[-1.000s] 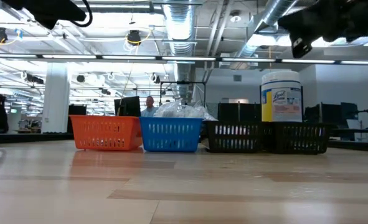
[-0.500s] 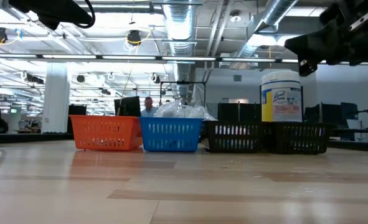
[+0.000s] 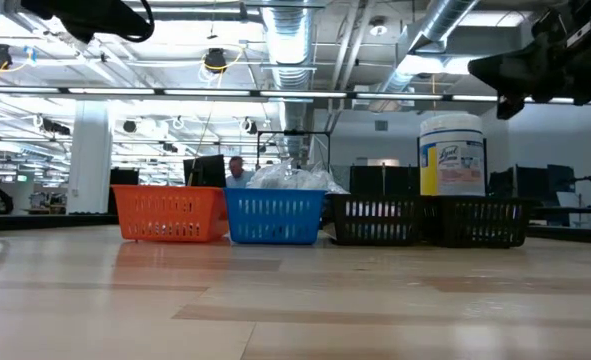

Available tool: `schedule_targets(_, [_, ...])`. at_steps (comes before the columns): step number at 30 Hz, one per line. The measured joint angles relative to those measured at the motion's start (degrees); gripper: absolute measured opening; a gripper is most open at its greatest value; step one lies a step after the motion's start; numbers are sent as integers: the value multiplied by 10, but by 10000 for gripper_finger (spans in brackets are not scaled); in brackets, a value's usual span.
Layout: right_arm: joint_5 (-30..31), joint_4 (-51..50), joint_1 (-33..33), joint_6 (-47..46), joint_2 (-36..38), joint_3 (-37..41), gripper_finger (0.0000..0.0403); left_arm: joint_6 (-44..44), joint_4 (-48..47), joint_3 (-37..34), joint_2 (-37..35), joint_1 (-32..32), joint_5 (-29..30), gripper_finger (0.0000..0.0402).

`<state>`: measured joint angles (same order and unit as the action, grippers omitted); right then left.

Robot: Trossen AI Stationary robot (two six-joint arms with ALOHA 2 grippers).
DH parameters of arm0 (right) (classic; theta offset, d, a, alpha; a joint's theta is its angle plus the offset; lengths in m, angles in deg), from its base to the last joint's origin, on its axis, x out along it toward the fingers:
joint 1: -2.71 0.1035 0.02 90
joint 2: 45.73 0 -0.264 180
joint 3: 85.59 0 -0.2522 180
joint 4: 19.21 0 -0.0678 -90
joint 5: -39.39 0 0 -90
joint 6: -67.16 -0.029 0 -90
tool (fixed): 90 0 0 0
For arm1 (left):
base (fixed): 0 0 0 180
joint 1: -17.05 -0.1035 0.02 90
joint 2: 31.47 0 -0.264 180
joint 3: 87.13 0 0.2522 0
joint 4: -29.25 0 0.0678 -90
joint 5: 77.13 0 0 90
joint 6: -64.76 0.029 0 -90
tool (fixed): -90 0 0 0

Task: Pick & Place Travel size toiletries
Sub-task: Return to Home Position

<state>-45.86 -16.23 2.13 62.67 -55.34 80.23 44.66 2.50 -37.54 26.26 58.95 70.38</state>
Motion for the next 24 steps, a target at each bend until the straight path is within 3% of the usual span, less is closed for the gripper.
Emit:
schedule_targets(3, [13, -47, -5, -1, 43, 0, 0, 23, 0, 0, -28, -13, -8, 1])
schedule_targets(7, [50, -102, -9, -14, 79, 0, 0, 58, 3, 0, -88, -57, -84, 1])
schedule_targets(9, [59, -117, -11, -15, 87, 0, 0, 89, 37, -8, -114, -89, -139, 1])
schedule_targets(13, [60, -133, -14, -15, 89, 0, 0, 170, 211, -77, -147, -162, -314, 1])
schedule_targets(15, [61, -134, -16, -16, 89, 1, 0, 182, 267, -113, -154, -200, -369, 1])
schedule_targets(24, [60, -143, -26, -16, 89, 1, 0, 184, 290, -244, -258, -375, -420, 1])
